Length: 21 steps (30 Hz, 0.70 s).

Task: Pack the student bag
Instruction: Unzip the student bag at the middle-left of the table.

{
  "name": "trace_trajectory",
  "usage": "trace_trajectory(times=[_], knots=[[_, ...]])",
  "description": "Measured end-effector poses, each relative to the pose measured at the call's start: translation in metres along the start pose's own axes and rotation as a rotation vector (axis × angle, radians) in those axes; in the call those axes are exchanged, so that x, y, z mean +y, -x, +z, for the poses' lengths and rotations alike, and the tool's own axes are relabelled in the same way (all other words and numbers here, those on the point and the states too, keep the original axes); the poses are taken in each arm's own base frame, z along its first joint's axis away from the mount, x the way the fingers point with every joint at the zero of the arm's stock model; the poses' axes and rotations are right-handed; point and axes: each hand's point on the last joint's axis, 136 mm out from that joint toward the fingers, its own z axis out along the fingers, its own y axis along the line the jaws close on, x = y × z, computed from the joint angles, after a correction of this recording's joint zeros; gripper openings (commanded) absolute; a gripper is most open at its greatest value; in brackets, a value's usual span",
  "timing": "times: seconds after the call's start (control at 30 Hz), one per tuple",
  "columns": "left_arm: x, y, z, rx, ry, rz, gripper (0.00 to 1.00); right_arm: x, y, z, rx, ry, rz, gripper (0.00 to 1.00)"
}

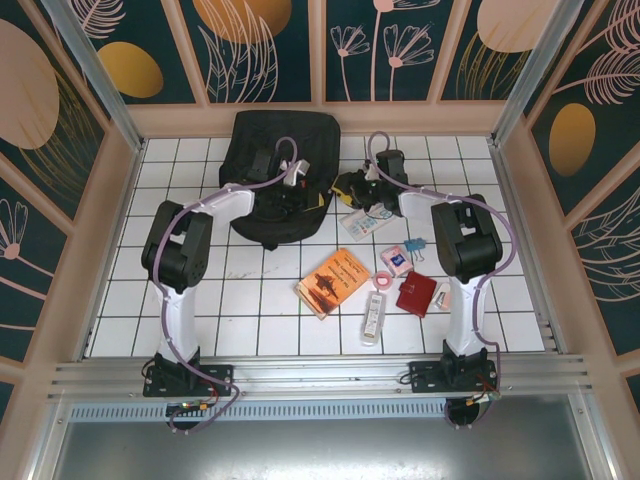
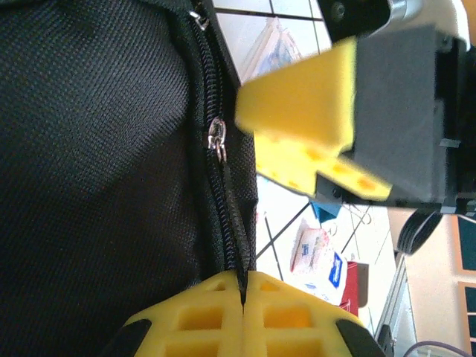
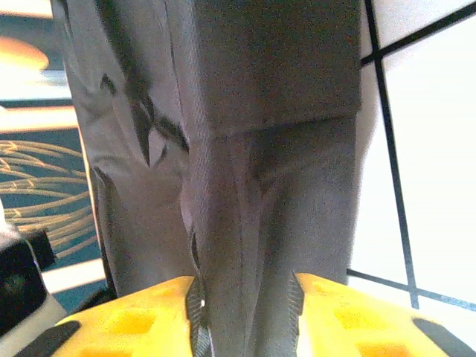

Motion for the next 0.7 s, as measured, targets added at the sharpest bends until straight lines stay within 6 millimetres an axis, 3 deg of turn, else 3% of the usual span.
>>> trace_trajectory(times=[0.3,0.4,0.7], knots=[[0.005,-0.015,-0.003,0.011,0.006,-0.027,0.00,0.023,0.021,0.004,-0.018,0.028,-0.037,0.53],[0.001,-0.013,-0.006,0.003,0.001,-0.026,0.00,0.018,0.021,0.011,-0.006,0.009,-0.040,0.52],[-0.002,-0.011,-0.008,-0.004,-0.007,-0.024,0.00,-0.012,-0.009,0.024,0.049,-0.063,-0.003,0.42]])
